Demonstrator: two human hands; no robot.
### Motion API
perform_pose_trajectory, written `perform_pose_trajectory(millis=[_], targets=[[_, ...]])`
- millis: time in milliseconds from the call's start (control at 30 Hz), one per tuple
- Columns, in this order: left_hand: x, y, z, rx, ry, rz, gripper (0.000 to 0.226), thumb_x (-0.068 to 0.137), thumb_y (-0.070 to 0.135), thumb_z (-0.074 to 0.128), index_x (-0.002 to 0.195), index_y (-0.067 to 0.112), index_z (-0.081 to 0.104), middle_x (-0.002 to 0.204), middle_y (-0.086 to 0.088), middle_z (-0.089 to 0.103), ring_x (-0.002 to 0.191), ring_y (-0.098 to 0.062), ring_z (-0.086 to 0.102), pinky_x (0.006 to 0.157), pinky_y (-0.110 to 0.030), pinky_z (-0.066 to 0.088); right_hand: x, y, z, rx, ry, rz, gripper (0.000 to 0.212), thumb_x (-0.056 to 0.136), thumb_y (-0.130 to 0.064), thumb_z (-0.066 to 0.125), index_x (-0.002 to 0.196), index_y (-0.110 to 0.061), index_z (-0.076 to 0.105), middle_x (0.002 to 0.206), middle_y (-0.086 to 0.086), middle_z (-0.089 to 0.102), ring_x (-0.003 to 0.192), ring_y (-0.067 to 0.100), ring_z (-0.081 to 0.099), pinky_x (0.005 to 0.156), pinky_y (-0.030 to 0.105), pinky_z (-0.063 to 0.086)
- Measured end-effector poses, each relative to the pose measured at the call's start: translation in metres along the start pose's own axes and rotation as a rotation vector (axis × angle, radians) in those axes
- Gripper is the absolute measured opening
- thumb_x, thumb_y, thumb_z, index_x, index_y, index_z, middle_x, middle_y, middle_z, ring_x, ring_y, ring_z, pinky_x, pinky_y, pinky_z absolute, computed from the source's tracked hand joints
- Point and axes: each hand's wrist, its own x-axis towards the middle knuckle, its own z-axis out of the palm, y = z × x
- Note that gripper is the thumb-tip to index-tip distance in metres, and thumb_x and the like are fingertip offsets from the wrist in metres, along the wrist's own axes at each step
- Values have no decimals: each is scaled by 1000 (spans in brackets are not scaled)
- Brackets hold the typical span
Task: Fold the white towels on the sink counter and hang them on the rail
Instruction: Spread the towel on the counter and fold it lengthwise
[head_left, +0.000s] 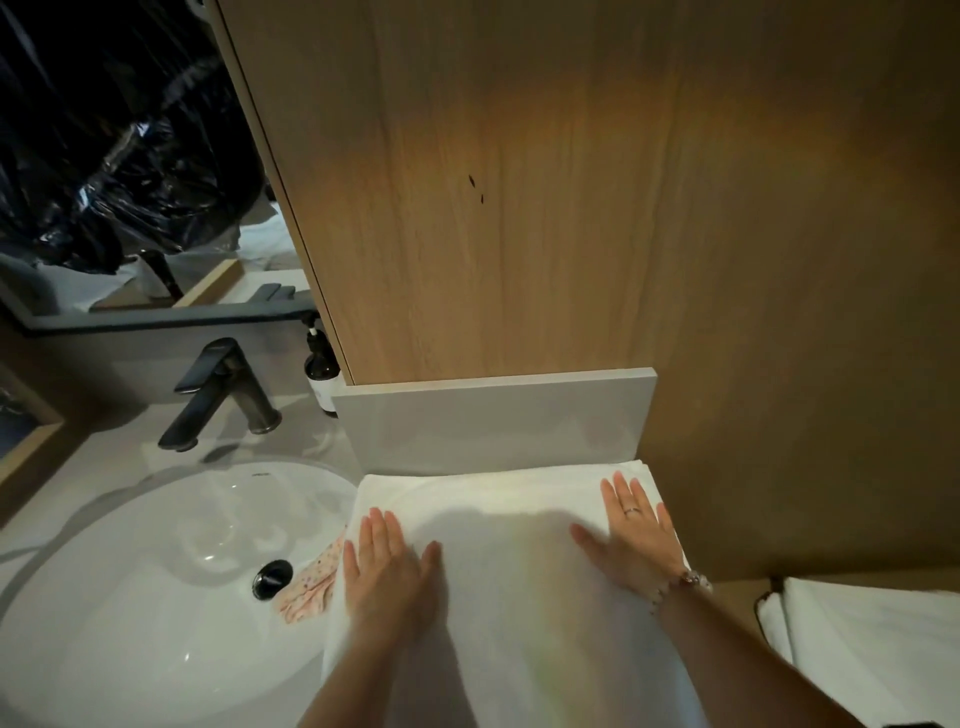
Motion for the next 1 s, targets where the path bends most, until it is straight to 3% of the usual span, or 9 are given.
perform_pose_trajectory(millis=[100,167,267,367,567,667,767,867,1000], targets=[[-23,6,-2,48,-36,44,66,100,46,16,150,7,-3,158,-10,-9,146,-23,-9,117,-42,-4,-16,-7,-3,6,58,-42,98,75,-74,-1,152,-13,6,160,6,-3,147,18,-4,118,40,1],[-54,15,2,32,-33,136,63,101,42,18,150,9,-4,158,-9,-12,146,-24,-10,116,-41,-4,-49,-25,8,13,185,-138,88,78,-63,8,147,-11,27,155,10,24,144,23,16,114,42,14],[-98,30,18,40,-39,245,60,102,36,17,150,11,-8,157,-8,-16,145,-25,-15,116,-40,-7,-106,-53,42,54,210,-289,56,94,-42,21,128,-13,56,134,9,56,126,27,49,104,41,35],[-114,31,37,-19,-43,280,59,101,39,21,151,16,-2,158,-4,-11,145,-24,-13,115,-39,-7,-137,-60,53,30,143,-308,67,100,-39,5,120,-16,65,128,6,61,117,26,59,93,44,45],[-117,10,43,-99,-32,302,56,101,42,20,151,24,4,158,6,-8,145,-13,-9,114,-27,-10,-132,-17,48,-41,82,-353,69,96,-56,8,128,-20,57,133,2,58,120,24,57,98,43,37],[-114,-8,39,-53,-53,228,70,89,56,2,151,22,1,158,2,-10,145,-12,-10,115,-27,-7,-125,11,40,-23,109,-325,74,96,-57,7,128,-15,58,135,6,55,122,26,55,98,47,39],[-119,-27,37,-43,-54,137,62,97,47,5,150,18,-4,158,1,-14,145,-13,-12,116,-26,-6,-126,32,36,-11,146,-292,81,91,-61,-3,140,-17,45,149,3,37,138,22,35,111,41,19],[-121,-32,33,-58,-84,102,57,102,40,13,150,16,-7,157,0,-17,145,-13,-13,116,-26,-6,-129,32,32,-14,167,-262,72,92,-58,1,149,-22,25,157,-2,16,146,17,13,116,36,2],[-125,-31,24,-312,-87,104,55,103,35,21,151,11,8,159,-4,-3,146,-16,-4,117,-27,-1,-128,23,25,-66,-25,-179,60,100,-47,14,152,-21,-2,158,-3,-12,146,14,-12,117,37,-7]])
